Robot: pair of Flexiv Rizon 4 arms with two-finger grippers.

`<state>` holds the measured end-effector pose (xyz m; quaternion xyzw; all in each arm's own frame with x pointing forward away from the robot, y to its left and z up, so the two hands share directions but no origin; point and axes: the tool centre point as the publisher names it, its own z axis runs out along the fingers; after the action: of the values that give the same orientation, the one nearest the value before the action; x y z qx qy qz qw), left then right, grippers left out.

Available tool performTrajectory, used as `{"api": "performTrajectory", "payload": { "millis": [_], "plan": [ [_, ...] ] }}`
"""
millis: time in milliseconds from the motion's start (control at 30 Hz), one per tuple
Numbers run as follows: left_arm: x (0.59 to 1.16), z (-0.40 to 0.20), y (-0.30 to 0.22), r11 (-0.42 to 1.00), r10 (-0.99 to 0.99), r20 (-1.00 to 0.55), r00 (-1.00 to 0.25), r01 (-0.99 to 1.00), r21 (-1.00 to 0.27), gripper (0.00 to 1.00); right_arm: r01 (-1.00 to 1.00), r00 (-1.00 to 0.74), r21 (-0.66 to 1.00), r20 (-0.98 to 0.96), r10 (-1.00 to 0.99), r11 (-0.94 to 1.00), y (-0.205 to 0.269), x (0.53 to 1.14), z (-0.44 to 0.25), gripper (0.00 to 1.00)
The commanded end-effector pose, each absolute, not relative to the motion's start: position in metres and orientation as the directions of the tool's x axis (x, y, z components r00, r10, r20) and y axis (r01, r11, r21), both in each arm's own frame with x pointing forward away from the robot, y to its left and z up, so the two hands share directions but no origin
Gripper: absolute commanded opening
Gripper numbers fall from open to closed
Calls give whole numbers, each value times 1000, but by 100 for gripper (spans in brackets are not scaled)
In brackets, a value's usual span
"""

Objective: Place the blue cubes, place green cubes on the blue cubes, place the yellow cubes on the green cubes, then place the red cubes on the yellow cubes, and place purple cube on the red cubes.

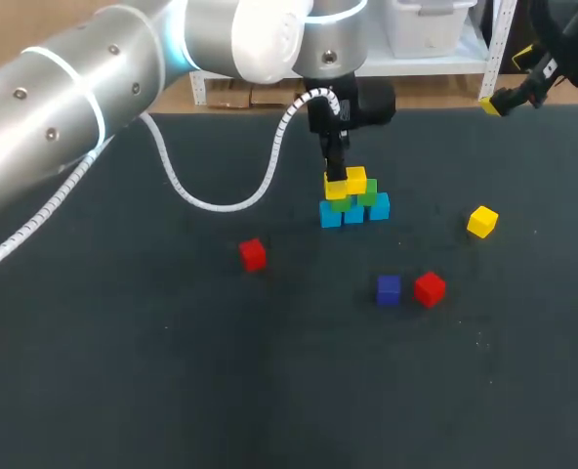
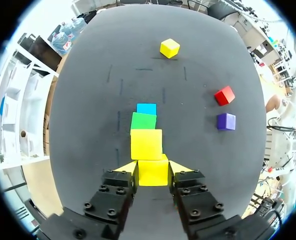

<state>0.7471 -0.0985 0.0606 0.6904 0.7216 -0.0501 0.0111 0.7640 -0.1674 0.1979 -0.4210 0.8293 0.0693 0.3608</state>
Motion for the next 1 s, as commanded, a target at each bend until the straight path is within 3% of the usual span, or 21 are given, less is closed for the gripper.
{"api": "performTrajectory", "payload": {
  "millis": [33,67,633,800,1000],
  "plan": [
    [749,61,-99,38,996,-81,-43,997,-62,64,-748,-385,-188,-657,-648,636,-167,764,198,100],
    [749,61,-99,38,996,-81,-43,997,-63,100,-748,-385,-188,-657,-648,636,-167,764,198,100],
    [744,92,-72,128,972,-192,-134,991,-42,100,-748,-385,-188,-657,-648,636,-167,764,198,100],
    [731,115,-56,155,934,-302,-188,979,-131,100,-748,-385,-188,-657,-648,636,-167,764,198,100],
    [725,140,-28,250,851,-461,-253,966,-69,100,-748,-385,-188,-657,-648,636,-167,764,198,100]
  ]
}}
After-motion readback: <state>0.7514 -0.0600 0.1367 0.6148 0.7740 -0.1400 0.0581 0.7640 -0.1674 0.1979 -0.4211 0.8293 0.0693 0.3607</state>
